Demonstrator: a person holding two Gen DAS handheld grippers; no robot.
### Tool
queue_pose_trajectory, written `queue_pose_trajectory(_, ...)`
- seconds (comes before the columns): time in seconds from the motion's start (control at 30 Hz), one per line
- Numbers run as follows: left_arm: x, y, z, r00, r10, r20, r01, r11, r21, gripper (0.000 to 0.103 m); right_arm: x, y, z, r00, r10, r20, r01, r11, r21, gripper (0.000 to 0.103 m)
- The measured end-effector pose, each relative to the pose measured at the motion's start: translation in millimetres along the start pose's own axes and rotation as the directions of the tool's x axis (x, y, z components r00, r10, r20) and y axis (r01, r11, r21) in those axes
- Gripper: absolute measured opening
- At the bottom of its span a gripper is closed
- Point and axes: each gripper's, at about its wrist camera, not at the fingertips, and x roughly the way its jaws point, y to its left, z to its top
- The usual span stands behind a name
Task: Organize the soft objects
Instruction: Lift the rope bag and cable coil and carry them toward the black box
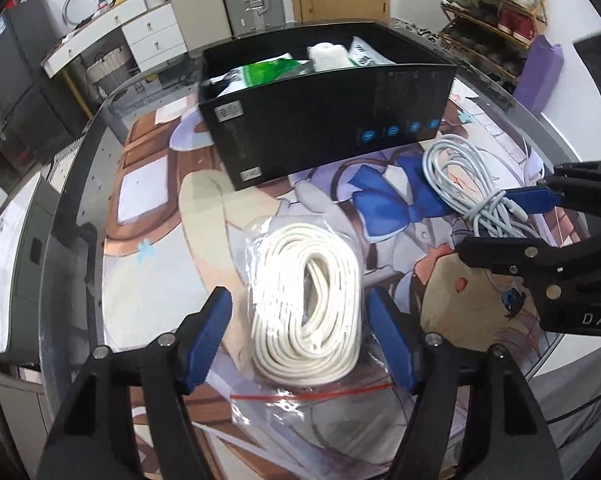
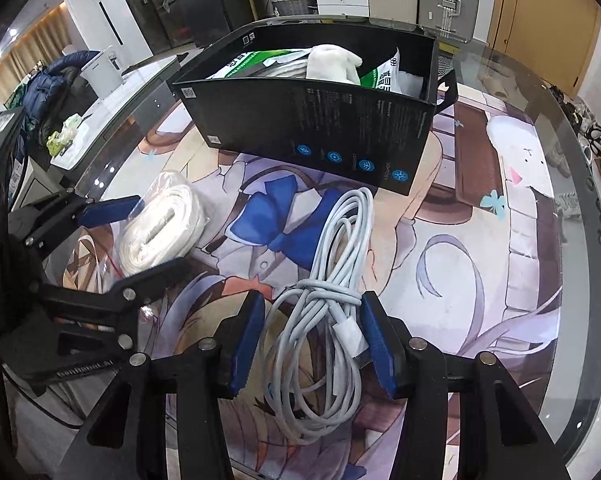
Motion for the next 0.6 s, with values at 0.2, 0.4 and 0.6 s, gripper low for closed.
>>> queue_pose_trajectory(0.2, 1.3, 7.9, 4.4, 1.000, -0.011, -0.010, 0.011, 1.000, -0.024, 0.071, -0.9, 3.2, -2.0, 1.000, -0.008, -0.002, 0.008, 1.000, -0.012, 0.051)
queue_pose_trajectory(0.4, 10.7, 9.2, 4.8, 0.998, -0.054, -0.044, 0.052, 0.997, -0.058, 0.071, -1.7, 2.2, -2.2, 1.000, -0.002, -0.002, 0.002, 1.000, -0.007, 0.051)
queue_pose_trajectory(0.6, 10.3, 17.4, 4.9, 0.998, -0.059, -0.038, 0.056, 0.995, -0.077, 0.071, -1.6, 3.2, -2.6, 1.000, -0.008, -0.004, 0.008, 1.000, -0.014, 0.052)
